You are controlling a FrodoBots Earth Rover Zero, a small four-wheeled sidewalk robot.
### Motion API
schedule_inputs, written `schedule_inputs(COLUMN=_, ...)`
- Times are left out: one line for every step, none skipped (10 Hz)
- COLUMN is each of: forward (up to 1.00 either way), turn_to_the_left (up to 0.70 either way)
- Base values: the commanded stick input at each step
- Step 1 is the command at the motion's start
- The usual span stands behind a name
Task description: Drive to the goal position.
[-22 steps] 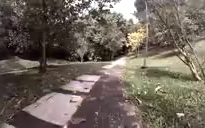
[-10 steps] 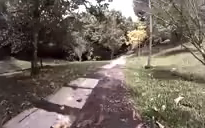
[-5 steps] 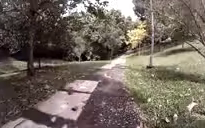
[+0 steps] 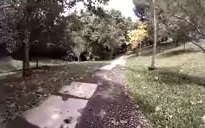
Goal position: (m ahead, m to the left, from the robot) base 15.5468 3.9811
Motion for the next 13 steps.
schedule_inputs(forward=0.50, turn_to_the_left=0.00)
schedule_inputs(forward=0.50, turn_to_the_left=0.00)
schedule_inputs(forward=0.50, turn_to_the_left=-0.13)
schedule_inputs(forward=0.50, turn_to_the_left=-0.44)
schedule_inputs(forward=0.50, turn_to_the_left=-0.44)
schedule_inputs(forward=0.50, turn_to_the_left=-0.44)
schedule_inputs(forward=0.50, turn_to_the_left=-0.44)
schedule_inputs(forward=0.50, turn_to_the_left=-0.25)
schedule_inputs(forward=0.50, turn_to_the_left=0.00)
schedule_inputs(forward=0.50, turn_to_the_left=0.00)
schedule_inputs(forward=0.50, turn_to_the_left=0.00)
schedule_inputs(forward=0.50, turn_to_the_left=0.00)
schedule_inputs(forward=0.50, turn_to_the_left=-0.36)
